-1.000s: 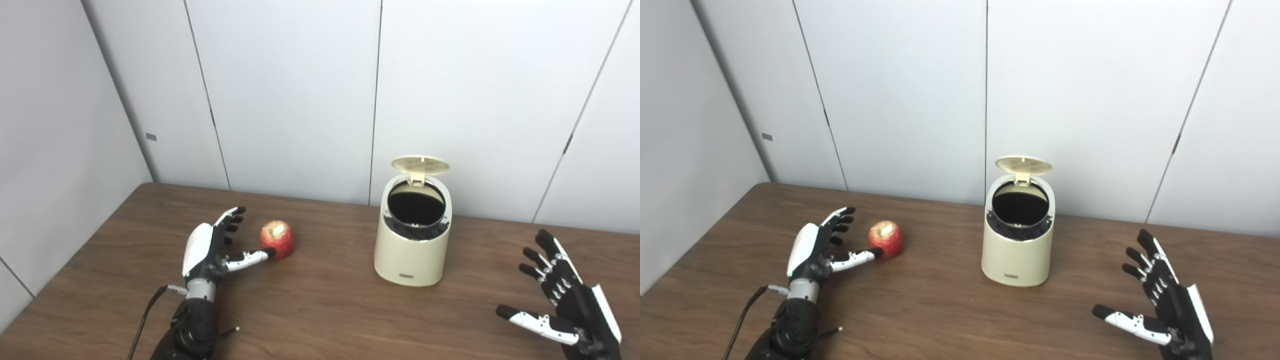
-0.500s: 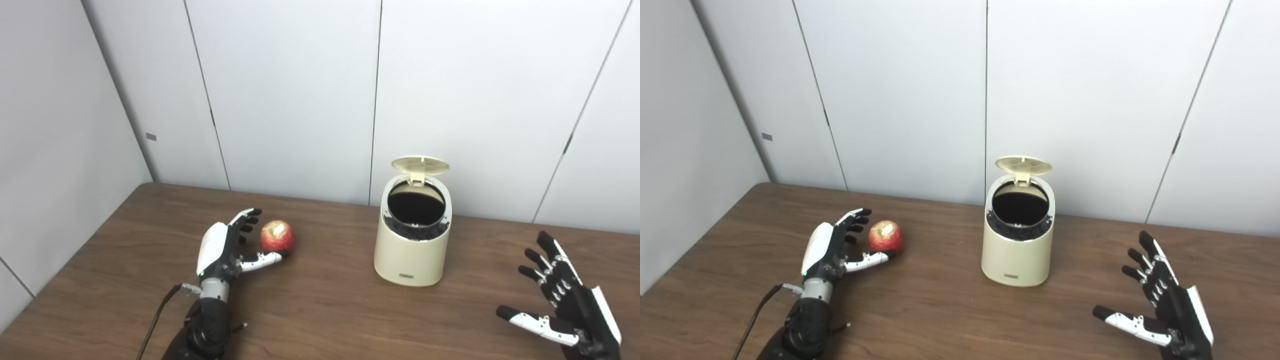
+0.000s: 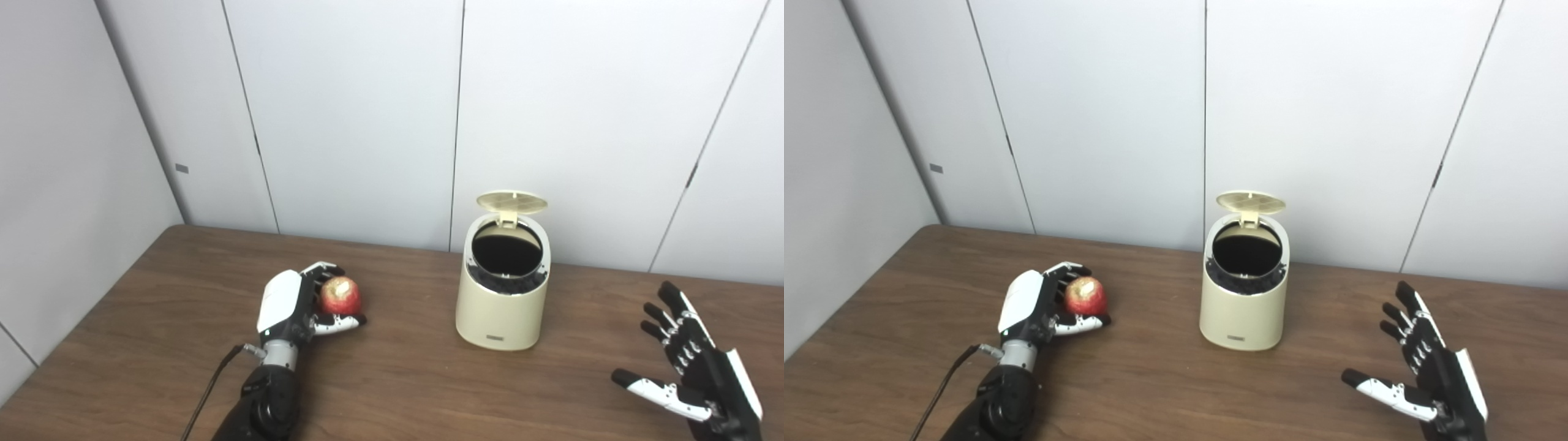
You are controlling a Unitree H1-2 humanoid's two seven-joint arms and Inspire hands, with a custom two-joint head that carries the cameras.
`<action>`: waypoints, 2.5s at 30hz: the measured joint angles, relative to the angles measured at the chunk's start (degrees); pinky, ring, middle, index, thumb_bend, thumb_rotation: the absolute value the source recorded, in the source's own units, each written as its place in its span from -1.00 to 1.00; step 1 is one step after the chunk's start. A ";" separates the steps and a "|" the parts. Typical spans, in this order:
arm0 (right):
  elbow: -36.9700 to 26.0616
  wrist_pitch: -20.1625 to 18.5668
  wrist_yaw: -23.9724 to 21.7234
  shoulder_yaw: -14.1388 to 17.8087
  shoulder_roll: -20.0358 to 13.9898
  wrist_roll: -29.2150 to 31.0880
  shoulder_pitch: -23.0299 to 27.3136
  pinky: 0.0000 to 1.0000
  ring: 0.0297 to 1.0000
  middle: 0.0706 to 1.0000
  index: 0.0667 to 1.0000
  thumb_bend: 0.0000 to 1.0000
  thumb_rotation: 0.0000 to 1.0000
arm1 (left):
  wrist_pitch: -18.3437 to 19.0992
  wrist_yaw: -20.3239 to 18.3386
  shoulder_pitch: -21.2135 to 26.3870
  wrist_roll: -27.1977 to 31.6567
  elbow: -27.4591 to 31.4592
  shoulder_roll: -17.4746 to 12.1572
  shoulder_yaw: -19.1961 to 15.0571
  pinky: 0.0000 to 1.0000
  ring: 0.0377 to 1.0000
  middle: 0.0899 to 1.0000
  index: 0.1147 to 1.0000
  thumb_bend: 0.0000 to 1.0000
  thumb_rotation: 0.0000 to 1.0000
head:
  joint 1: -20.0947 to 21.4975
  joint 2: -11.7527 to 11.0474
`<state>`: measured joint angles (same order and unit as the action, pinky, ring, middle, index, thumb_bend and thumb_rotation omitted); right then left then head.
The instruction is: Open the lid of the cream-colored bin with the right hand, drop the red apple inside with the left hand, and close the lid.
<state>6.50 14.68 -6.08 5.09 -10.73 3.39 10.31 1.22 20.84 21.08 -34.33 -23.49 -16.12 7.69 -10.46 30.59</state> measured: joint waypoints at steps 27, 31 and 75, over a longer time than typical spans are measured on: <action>3.55 2.85 1.36 -0.76 -0.07 -4.36 1.11 0.55 0.70 0.87 0.83 0.54 -0.51 | -4.63 6.71 -2.06 -2.90 12.42 3.89 0.77 -0.42 -0.32 -0.26 -0.10 0.05 -1.00 | 6.23 -2.81; 3.52 2.41 2.10 -1.08 0.49 -5.06 1.31 0.57 0.71 0.87 0.81 0.58 -0.52 | -4.54 5.22 0.79 -2.94 16.26 4.70 0.53 -0.44 -0.33 -0.25 -0.10 0.05 -1.00 | 7.47 -3.25; 4.20 1.31 6.40 -2.19 2.25 -7.70 2.78 0.57 0.72 0.86 0.79 0.64 -0.42 | -10.58 10.51 12.40 -11.44 1.89 13.74 8.10 -0.46 -0.36 -0.25 -0.11 0.05 -1.00 | 11.78 -4.75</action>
<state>10.69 15.99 0.32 2.90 -8.47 -4.31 13.08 -9.36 31.36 33.48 -45.77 -21.60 -2.38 15.79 1.32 25.84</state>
